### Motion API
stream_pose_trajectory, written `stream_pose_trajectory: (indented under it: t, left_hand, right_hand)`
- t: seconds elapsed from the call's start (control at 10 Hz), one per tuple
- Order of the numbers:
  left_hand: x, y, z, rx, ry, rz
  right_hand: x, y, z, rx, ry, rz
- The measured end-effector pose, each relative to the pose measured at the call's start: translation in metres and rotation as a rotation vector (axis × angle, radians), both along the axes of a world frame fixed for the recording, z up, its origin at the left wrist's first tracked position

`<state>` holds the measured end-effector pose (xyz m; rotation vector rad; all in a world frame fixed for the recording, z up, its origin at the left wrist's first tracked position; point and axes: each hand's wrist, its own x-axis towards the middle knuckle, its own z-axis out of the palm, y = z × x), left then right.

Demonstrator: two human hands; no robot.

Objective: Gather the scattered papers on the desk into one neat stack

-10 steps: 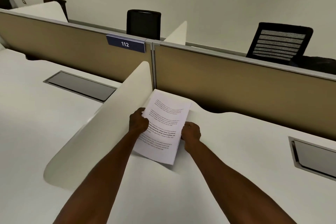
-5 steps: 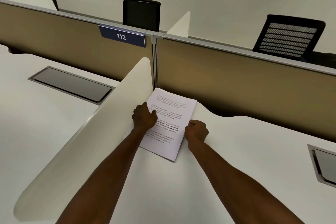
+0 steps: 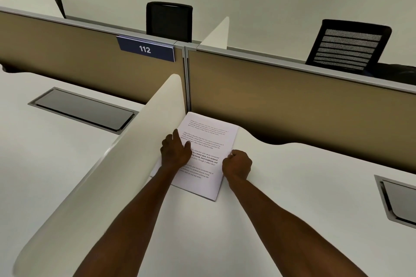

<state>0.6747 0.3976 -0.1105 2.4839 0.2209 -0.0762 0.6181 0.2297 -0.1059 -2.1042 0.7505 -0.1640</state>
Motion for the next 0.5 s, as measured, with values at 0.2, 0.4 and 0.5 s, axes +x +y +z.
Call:
stream_pose_trajectory:
  t: [0.2, 0.4, 0.5]
  left_hand:
    - [-0.012, -0.008, 0.0, 0.063, -0.14, -0.03]
    - [-0.032, -0.029, 0.017, 0.093, -0.206, -0.114]
    - [-0.045, -0.047, 0.03, 0.114, -0.246, -0.186]
  right_hand:
    - [-0.008, -0.011, 0.002, -0.022, 0.016, 0.034]
    - [-0.031, -0.06, 0.02, -0.188, -0.002, 0.105]
    - [-0.044, -0.091, 0.038, -0.322, -0.027, 0.103]
